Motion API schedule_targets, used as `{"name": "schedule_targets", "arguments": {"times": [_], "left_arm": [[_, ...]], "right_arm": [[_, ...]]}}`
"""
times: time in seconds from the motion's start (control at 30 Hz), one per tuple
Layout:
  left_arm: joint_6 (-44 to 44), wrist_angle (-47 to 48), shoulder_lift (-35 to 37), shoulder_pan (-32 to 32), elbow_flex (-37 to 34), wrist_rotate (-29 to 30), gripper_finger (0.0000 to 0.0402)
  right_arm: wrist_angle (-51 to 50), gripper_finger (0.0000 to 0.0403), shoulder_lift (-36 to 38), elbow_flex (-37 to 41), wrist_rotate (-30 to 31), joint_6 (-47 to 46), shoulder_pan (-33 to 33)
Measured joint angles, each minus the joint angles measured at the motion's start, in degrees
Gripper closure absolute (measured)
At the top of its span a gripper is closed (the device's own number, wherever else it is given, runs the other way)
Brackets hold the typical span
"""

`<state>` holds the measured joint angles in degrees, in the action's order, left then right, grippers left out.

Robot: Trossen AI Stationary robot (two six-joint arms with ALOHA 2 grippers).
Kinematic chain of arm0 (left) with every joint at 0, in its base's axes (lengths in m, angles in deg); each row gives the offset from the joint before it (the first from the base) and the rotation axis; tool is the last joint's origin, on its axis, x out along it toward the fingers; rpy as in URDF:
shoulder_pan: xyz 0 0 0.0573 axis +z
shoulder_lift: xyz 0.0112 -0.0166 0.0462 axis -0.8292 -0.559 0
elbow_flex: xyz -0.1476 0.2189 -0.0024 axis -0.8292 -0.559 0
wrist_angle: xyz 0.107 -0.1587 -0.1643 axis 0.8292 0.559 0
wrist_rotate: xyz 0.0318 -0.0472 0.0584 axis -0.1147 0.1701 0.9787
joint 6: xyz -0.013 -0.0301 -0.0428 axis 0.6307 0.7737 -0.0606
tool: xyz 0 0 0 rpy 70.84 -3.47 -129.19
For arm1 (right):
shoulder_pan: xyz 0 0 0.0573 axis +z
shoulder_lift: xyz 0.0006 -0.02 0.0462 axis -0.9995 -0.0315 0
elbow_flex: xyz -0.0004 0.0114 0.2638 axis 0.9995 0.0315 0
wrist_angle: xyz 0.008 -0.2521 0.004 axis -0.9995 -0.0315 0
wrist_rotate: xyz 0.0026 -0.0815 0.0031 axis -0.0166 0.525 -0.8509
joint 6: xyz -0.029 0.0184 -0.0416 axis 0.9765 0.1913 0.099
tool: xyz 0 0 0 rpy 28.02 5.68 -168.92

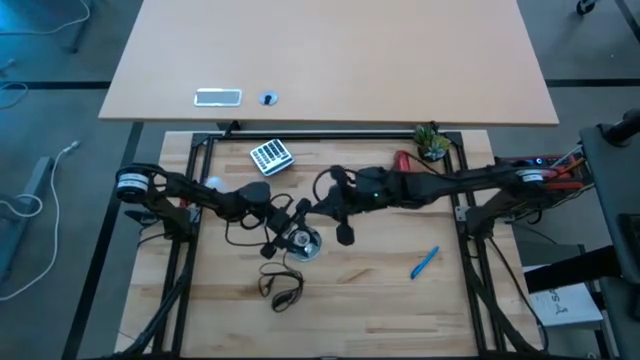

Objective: Screw lightbulb
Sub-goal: Remove the white lightbulb from the silver lamp

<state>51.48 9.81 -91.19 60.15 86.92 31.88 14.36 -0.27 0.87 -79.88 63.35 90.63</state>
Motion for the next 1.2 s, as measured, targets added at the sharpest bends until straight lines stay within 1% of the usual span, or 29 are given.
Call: {"name": "schedule_targets", "arguments": {"times": [0.07, 0.13, 0.3, 0.43, 0.57, 0.63, 0.67, 0.73, 0.83, 1.03, 1.1, 1.2], "left_arm": [[0.0, -0.4, 0.1, 0.0, 0.0, 0.1, 0.0238], [0.2, -0.6, 0.2, 0.0, 0.0, 2.4, 0.0238], [0.3, 0.2, 0.5, 0.0, -0.1, 12.8, 0.0237], [-2.8, 2.9, 0.5, 0.0, -0.2, 22.3, 0.0236], [-8.0, 5.7, -0.9, -0.1, -0.2, 32.5, 0.0239], [-9.0, 5.8, -2.6, 0.0, -0.3, 35.9, 0.0239], [-9.1, 5.7, -3.4, 0.1, -0.3, 36.7, 0.0239], [-9.3, 5.1, -5.4, 0.3, 0.1, 37.4, 0.0238], [-7.9, -0.4, -8.8, 0.7, 0.7, 38.1, 0.0238], [-2.5, -11.1, -17.4, 1.1, 2.2, 45.0, 0.024], [-0.9, -12.7, -20.4, 1.2, 3.5, 46.0, 0.024], [-0.3, -12.2, -23.8, 1.2, 5.6, 47.7, 0.024]], "right_arm": [[-2.3, 0.0402, 1.8, 1.1, 4.0, -0.1, 0.7], [-3.0, 0.0402, 4.0, 2.8, 7.6, -0.8, 1.4], [-3.1, 0.0402, 9.4, 10.8, 15.2, -5.2, 2.7], [3.4, 0.0403, 12.9, 19.4, 18.7, -10.0, 2.9], [13.4, 0.0403, 14.4, 27.1, 18.9, -12.5, 2.9], [17.3, 0.0403, 14.7, 29.7, 19.0, -13.4, 2.9], [19.5, 0.0403, 14.7, 30.3, 19.0, -13.6, 2.9], [20.3, 0.0403, 14.7, 31.3, 19.0, -13.9, 2.9], [20.7, 0.0403, 14.5, 31.3, 19.0, -14.0, 2.9], [22.7, 0.0403, 14.6, 31.2, 19.0, -13.5, 2.9], [23.4, 0.0403, 14.6, 31.2, 19.0, -13.3, 2.9], [23.2, 0.0403, 14.6, 31.2, 18.9, -13.3, 3.0]]}}
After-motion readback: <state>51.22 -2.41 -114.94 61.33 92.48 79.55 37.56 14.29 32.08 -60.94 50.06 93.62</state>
